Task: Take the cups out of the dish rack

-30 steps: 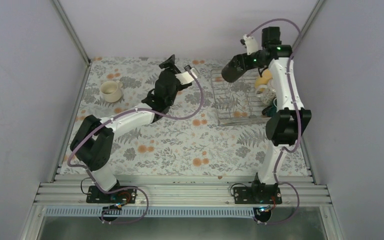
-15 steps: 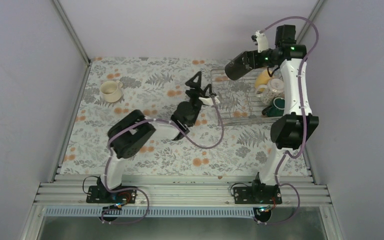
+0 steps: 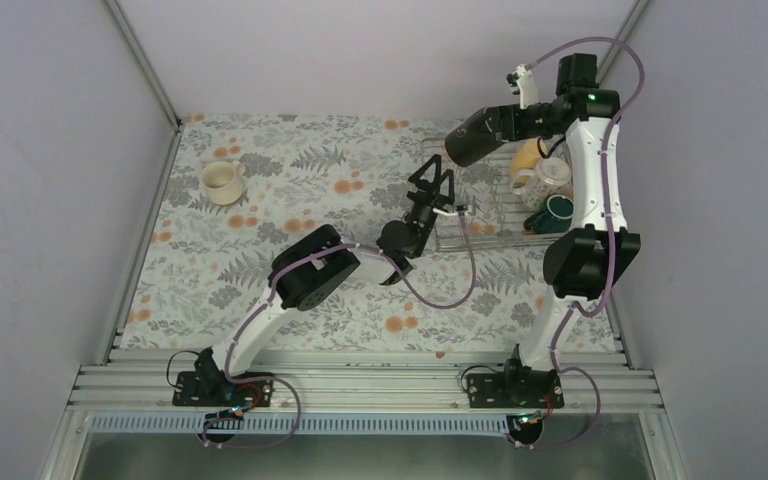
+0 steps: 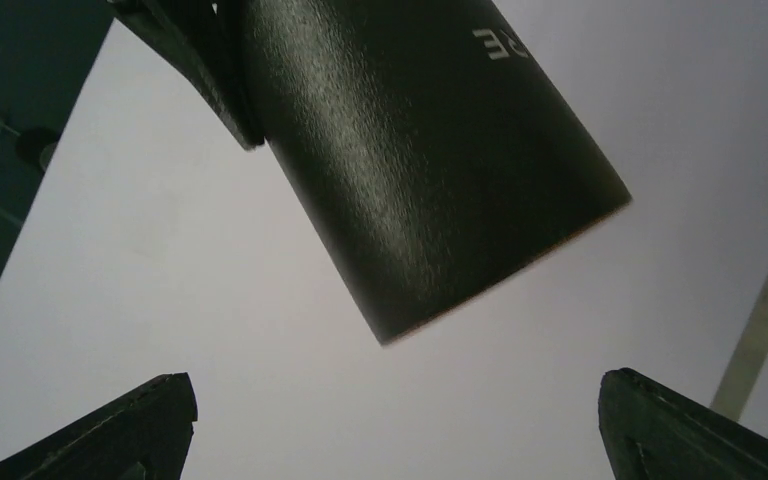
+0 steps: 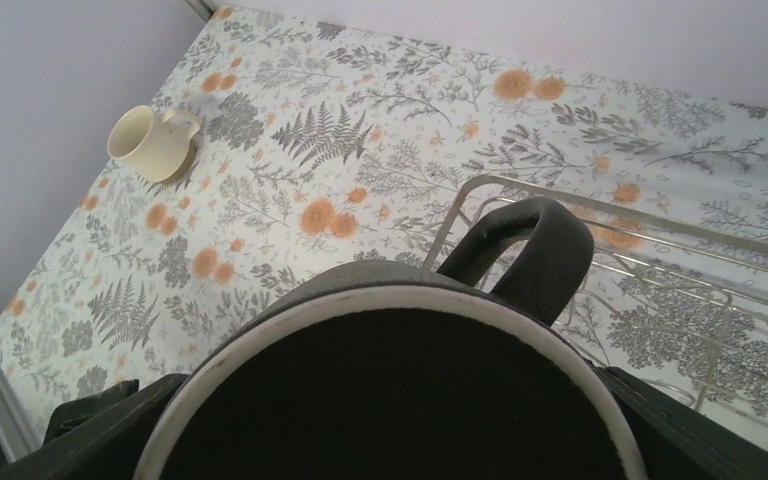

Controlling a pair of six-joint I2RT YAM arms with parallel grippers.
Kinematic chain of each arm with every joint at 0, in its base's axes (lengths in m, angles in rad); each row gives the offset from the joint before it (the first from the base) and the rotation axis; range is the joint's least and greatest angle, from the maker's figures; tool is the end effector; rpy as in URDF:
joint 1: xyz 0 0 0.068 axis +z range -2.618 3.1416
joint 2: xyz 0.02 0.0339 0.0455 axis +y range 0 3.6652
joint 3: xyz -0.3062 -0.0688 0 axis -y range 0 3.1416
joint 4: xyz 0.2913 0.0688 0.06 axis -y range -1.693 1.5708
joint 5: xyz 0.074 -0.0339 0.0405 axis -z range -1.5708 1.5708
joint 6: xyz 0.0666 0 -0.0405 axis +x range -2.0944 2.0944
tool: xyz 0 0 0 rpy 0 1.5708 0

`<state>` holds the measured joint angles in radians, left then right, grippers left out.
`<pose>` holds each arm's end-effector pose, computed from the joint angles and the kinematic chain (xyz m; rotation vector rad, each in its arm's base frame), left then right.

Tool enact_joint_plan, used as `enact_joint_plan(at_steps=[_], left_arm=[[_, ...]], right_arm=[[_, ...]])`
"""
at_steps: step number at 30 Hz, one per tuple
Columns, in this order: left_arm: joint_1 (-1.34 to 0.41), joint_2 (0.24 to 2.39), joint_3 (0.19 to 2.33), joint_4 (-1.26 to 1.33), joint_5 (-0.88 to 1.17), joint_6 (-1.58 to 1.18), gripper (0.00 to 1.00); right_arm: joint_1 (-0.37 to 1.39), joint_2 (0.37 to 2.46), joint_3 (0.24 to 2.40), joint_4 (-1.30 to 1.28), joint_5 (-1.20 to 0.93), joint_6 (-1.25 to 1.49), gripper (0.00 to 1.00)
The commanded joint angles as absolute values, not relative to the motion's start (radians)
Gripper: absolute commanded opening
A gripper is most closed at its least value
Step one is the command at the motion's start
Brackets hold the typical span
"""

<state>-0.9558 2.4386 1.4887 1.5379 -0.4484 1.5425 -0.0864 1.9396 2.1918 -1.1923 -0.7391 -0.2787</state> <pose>0.3602 -0.4598 0.1838 0.8055 0.7128 0.7506 0.4723 0.0041 0.4304 -0.5101 2.2614 0.7398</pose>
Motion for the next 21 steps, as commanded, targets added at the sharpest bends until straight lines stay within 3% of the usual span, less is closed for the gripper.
enact_joint_plan(at_steps=[1, 15, 21], left_arm=[[-0.966, 2.469, 1.573, 1.780, -0.429, 1.581, 1.00], [-0.970, 2.472, 1.616, 1.830, -0.375, 1.632, 0.99], [-0.976, 2.496, 1.694, 1.830, -0.349, 1.682, 0.92]], right_arm=[[-0.089, 1.898, 2.211, -1.199, -0.844, -0.315, 0.40], [-0.087, 1.918, 2.183, -1.282, -0.884, -0.369, 0.44], [-0.087, 1.911, 2.131, -1.285, -0.893, -0.371, 0.48]])
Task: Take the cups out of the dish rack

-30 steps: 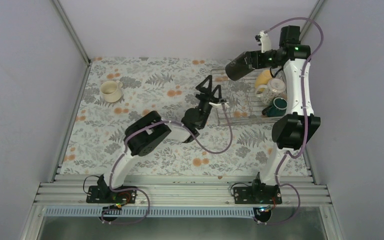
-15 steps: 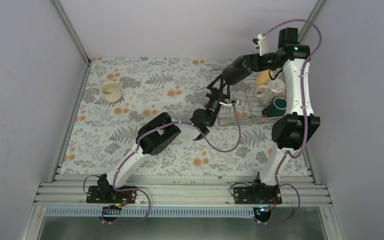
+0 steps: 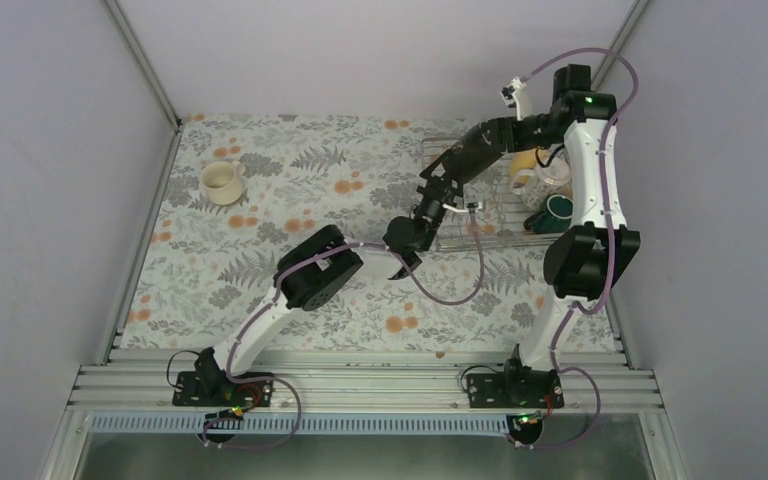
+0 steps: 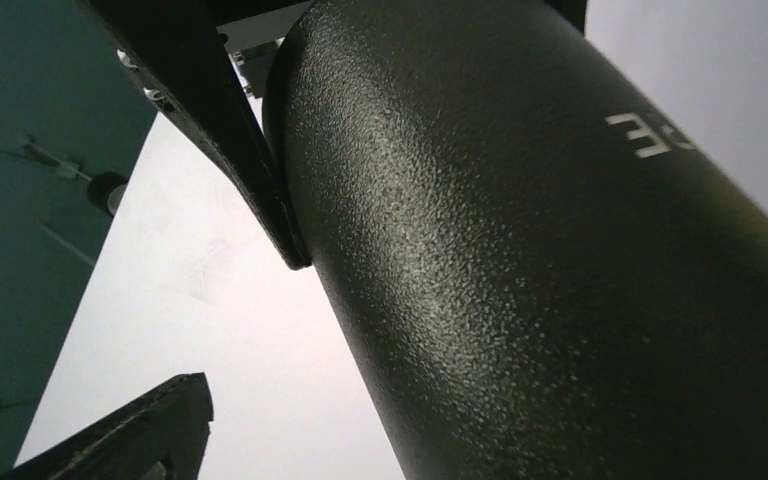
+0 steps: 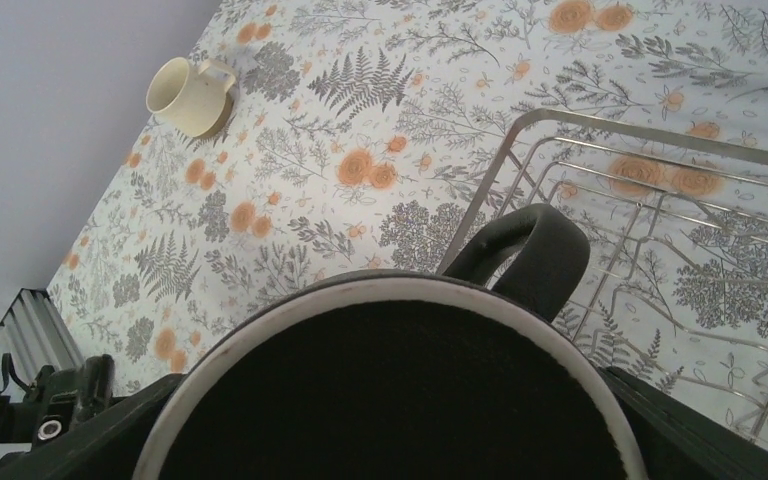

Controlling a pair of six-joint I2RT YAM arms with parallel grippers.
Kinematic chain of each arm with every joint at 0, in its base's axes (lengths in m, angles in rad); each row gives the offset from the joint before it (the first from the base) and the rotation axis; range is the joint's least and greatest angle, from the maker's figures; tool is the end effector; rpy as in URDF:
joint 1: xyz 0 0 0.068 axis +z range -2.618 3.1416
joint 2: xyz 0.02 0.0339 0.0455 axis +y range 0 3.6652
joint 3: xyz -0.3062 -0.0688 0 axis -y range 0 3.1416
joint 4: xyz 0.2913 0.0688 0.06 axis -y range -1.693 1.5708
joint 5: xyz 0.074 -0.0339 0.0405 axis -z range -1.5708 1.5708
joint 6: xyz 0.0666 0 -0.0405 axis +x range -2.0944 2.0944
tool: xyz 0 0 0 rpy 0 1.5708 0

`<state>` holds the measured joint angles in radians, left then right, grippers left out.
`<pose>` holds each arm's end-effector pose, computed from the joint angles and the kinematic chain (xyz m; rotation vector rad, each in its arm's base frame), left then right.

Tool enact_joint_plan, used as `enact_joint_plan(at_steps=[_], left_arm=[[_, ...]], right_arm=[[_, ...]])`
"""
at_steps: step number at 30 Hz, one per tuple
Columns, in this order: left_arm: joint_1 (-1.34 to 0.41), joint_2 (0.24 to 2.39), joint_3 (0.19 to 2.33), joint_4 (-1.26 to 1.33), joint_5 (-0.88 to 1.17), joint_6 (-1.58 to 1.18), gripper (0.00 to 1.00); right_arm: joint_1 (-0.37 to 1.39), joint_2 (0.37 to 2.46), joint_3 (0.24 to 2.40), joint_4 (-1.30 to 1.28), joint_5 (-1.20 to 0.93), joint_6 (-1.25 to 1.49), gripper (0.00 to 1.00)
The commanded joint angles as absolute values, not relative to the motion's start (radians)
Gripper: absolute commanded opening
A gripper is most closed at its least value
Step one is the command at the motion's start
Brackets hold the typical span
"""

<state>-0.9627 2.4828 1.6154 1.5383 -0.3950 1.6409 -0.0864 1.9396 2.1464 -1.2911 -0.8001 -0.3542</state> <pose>0.3652 -0.4798 0.2018 0.7799 0.6075 0.8014 0.4619 0.0080 0.4112 -0.5638 2.3195 0.8508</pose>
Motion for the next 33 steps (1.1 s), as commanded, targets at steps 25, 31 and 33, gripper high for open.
enact_joint_plan(at_steps=[25, 31, 33], left_arm=[[-1.007, 2.387, 1.761, 1.832, -0.344, 1.790, 0.25], [-1.008, 2.366, 1.743, 1.831, -0.334, 1.828, 0.21], [-1.009, 2.355, 1.730, 1.832, -0.340, 1.828, 0.20]], right_arm=[[-0.087, 1.898, 1.988, -1.285, -0.971, -0.365, 0.73], [-0.087, 1.909, 2.010, -1.285, -1.002, -0.347, 0.78], [-0.087, 1.912, 2.020, -1.285, -1.005, -0.337, 0.80]])
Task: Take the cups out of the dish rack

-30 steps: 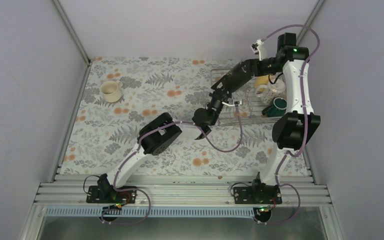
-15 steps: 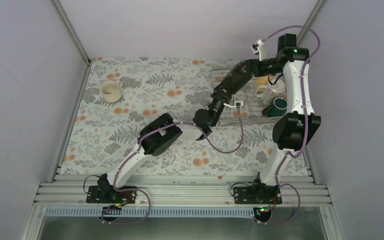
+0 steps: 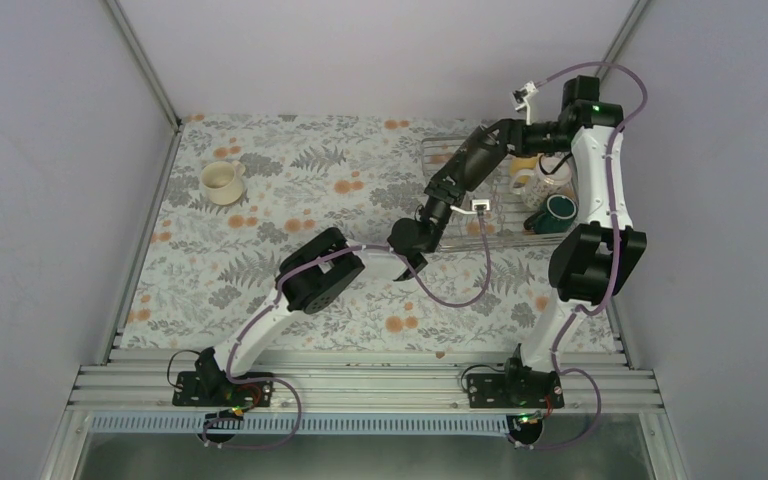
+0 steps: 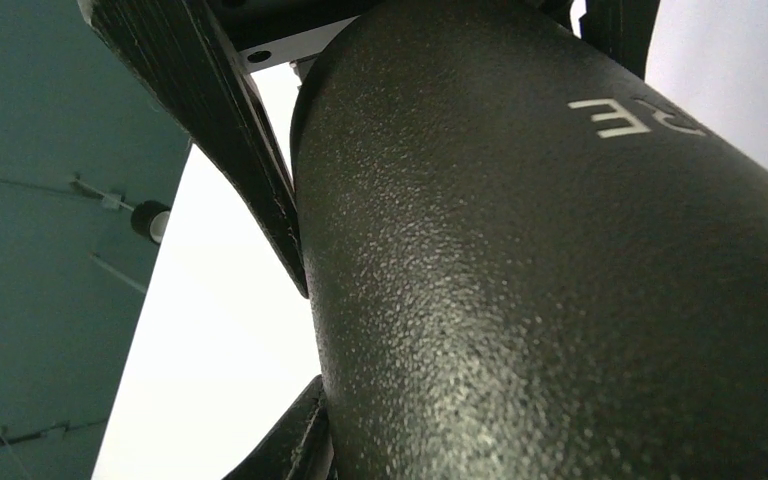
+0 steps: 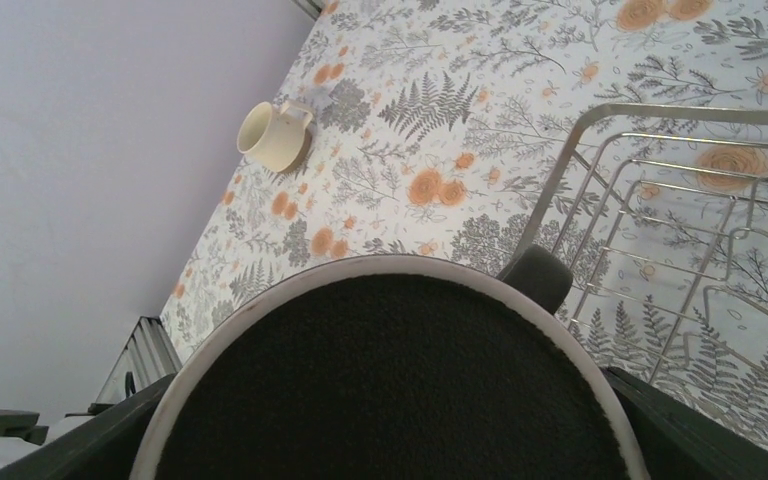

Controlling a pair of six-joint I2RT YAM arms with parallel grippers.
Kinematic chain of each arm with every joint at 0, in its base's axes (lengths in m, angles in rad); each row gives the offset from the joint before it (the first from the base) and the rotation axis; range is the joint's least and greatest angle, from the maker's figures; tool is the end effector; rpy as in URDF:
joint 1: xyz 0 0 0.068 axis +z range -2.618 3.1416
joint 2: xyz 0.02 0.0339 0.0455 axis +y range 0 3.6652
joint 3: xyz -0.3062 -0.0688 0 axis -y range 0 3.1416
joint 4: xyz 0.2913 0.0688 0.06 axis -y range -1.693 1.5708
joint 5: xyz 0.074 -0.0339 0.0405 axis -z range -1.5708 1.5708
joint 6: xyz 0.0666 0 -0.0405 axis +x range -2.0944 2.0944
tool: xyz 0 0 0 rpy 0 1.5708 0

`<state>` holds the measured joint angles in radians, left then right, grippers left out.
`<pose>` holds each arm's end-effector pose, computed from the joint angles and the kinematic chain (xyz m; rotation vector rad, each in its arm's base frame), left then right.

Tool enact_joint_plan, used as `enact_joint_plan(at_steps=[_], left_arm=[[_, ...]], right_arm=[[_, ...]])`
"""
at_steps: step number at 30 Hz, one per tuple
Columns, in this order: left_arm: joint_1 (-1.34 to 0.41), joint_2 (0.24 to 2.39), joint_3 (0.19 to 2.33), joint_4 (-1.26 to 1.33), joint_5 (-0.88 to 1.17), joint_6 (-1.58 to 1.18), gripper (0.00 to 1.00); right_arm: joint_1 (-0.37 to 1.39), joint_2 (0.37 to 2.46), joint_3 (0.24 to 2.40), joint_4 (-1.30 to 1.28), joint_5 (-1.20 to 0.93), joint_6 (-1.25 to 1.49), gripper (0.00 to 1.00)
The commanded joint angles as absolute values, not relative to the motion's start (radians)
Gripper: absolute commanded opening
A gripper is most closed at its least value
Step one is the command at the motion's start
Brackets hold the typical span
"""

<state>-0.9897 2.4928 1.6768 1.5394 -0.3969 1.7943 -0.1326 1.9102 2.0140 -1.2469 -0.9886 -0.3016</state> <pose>0.3557 -0.4947 0.2171 0.7849 0.5350 0.9137 0.4547 -0.0045 0.3914 -0.4631 2.2729 1.1047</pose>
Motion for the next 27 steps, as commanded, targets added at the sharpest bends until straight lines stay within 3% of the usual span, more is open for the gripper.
enact_joint_plan(at_steps=[1, 7, 11, 14, 27], left_arm=[[-1.009, 2.351, 1.726, 1.831, -0.344, 1.827, 0.20], [-1.020, 2.343, 1.733, 1.832, -0.357, 1.849, 0.03], [-1.025, 2.339, 1.732, 1.831, -0.349, 1.851, 0.02], [-1.029, 2.331, 1.721, 1.832, -0.348, 1.856, 0.02], [-1.040, 2.296, 1.629, 1.833, -0.353, 1.840, 0.02]], right_arm=[[-0.087, 1.913, 2.023, -1.285, -1.005, -0.335, 0.81], [-0.087, 1.914, 2.021, -1.284, -1.020, -0.340, 0.85], [-0.087, 1.924, 2.026, -1.284, -1.050, -0.334, 0.88], [-0.087, 1.936, 2.035, -1.284, -1.045, -0.327, 0.99], [-0.114, 1.985, 2.162, -1.281, -1.024, -0.327, 1.00]])
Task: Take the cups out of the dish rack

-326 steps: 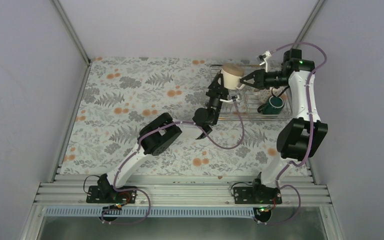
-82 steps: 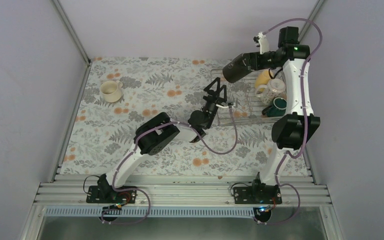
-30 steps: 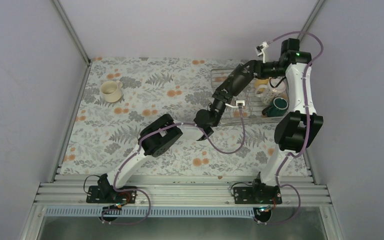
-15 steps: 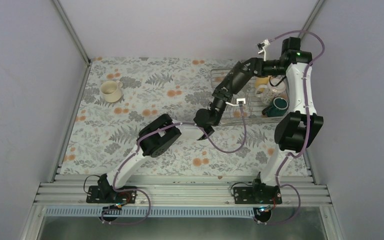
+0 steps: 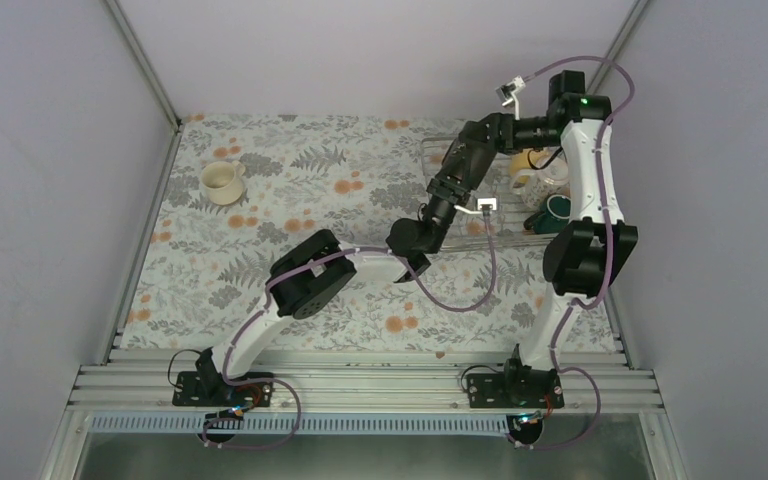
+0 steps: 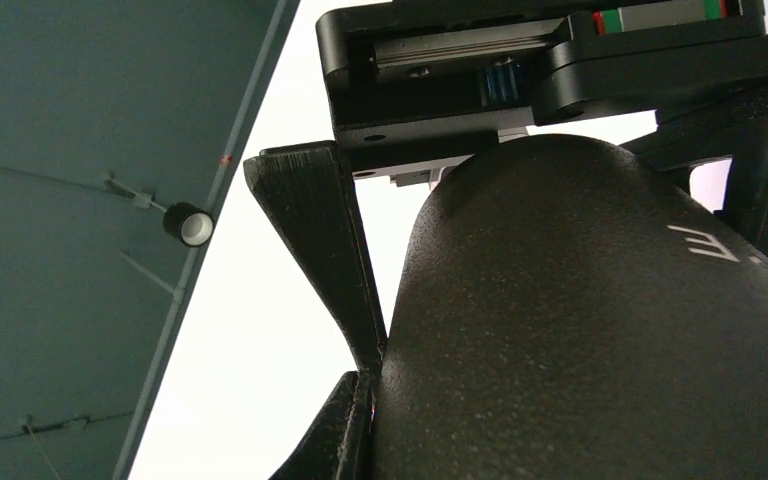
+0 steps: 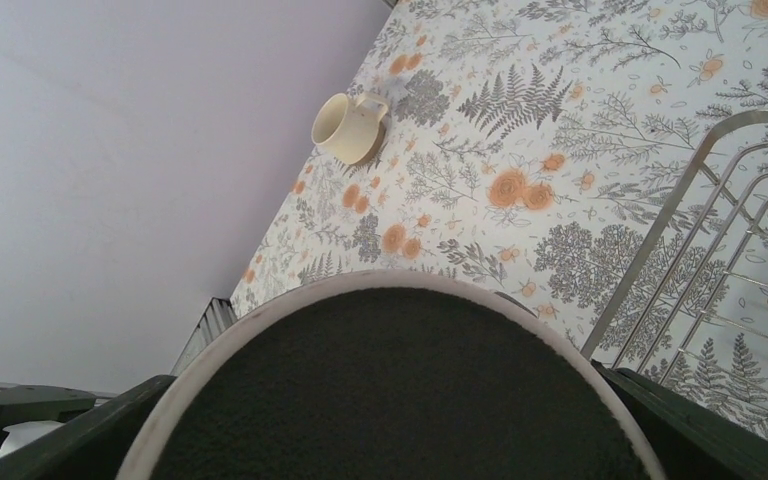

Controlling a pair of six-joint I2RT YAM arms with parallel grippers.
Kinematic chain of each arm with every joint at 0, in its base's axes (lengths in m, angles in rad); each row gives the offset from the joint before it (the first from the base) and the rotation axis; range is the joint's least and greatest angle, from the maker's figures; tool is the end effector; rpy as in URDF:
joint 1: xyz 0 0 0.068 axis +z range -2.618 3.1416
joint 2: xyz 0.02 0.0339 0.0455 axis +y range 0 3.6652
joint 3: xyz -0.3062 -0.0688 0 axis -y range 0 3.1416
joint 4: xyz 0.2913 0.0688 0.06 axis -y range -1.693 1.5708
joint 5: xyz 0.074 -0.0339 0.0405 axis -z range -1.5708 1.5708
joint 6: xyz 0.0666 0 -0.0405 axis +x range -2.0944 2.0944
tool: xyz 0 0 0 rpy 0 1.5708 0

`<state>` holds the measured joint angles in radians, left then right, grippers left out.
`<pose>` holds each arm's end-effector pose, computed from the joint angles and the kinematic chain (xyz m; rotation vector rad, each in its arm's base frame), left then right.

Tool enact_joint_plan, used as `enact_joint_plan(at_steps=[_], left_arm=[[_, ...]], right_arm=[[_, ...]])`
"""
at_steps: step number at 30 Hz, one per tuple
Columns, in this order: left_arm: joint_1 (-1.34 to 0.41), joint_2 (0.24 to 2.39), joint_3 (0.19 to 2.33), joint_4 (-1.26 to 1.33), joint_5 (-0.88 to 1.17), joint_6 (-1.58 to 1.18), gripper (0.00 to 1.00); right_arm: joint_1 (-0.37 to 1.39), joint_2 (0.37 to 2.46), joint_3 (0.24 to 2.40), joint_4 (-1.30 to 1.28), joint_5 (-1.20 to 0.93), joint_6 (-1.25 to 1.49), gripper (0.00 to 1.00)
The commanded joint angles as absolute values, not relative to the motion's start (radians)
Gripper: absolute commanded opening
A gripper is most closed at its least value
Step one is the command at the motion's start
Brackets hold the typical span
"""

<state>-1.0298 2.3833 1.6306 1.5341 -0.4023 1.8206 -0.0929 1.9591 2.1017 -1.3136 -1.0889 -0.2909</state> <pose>0.3272 -0.4940 0.2640 0.7408 0.5077 0.8977 0.4601 0.0164 0.4011 -0.5008 2.2282 1.2597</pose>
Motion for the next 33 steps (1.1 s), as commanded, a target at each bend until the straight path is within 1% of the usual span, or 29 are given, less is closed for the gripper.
enact_joint_plan(at_steps=[1, 6, 13, 18, 23, 27, 30, 33], left_arm=[[-1.041, 2.295, 1.623, 1.833, -0.354, 1.840, 0.02], [-1.040, 2.299, 1.603, 1.833, -0.352, 1.847, 0.02], [-1.040, 2.285, 1.552, 1.833, -0.365, 1.840, 0.02], [-1.036, 2.271, 1.542, 1.833, -0.368, 1.863, 0.02], [-1.013, 2.224, 1.509, 1.832, -0.366, 1.959, 0.02], [-0.981, 2.067, 1.427, 1.807, -0.414, 1.949, 0.02], [-0.946, 1.939, 1.368, 1.717, -0.469, 1.924, 0.02], [-0.904, 1.812, 1.331, 1.564, -0.545, 1.876, 0.02]], right_arm=[[-0.121, 1.987, 2.166, -1.282, -1.030, -0.328, 1.00], [-0.154, 1.992, 2.174, -1.284, -1.052, -0.310, 1.00], [-0.237, 1.985, 2.218, -1.284, -1.147, -0.288, 1.00], [-0.269, 1.984, 2.240, -1.282, -1.107, -0.296, 1.00], [-0.271, 1.969, 2.246, -1.278, -0.974, -0.343, 1.00], [-0.256, 1.916, 2.240, -1.226, -0.806, -0.377, 1.00], [-0.213, 1.851, 2.194, -1.134, -0.639, -0.399, 1.00], [-0.144, 1.772, 2.124, -1.029, -0.469, -0.431, 1.00]])
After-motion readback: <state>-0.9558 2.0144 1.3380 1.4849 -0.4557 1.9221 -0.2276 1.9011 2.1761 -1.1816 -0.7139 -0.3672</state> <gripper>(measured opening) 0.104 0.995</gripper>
